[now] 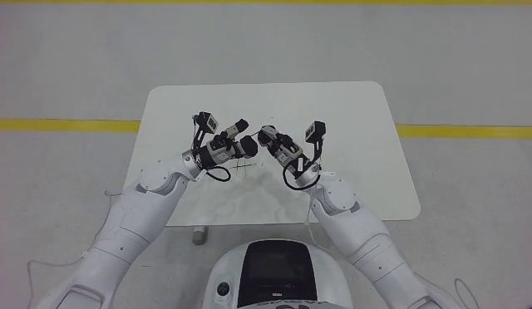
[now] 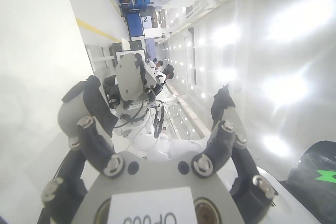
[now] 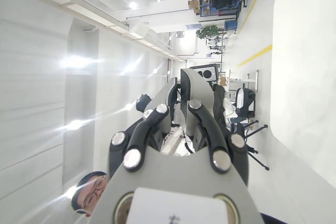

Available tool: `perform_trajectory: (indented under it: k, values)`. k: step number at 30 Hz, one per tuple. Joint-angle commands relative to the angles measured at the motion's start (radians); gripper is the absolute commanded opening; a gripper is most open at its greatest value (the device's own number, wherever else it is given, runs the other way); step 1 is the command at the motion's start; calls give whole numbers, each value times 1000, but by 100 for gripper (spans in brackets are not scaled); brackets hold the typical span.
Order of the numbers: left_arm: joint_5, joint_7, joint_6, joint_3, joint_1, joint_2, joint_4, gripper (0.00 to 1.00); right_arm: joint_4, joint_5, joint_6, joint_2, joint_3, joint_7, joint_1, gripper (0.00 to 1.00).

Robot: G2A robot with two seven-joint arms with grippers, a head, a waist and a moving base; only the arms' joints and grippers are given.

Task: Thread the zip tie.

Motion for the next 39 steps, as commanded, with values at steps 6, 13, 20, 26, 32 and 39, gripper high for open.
perform_trajectory:
  k: [6,13,20,26,32,39]
  values:
    - [1,-6,0,-1,-2,0,-1,100,7,-19,-6,-1,1,-24,1,0]
    - [15,28,11,-2,10,-1,-22,100,-55,27,2,3,22,40,-27,0]
    - [10,26,15,-5,15,-3,-27,100,-81,68,22,3,24,83,-43,0]
    - [9,25,15,-4,15,-3,-27,100,-81,114,20,-1,19,99,-43,0]
    - [9,25,15,-4,15,-3,-27,100,-90,139,19,-2,26,119,-45,0]
    - [9,25,15,-4,15,-3,-27,100,-95,123,32,-3,29,104,-44,0]
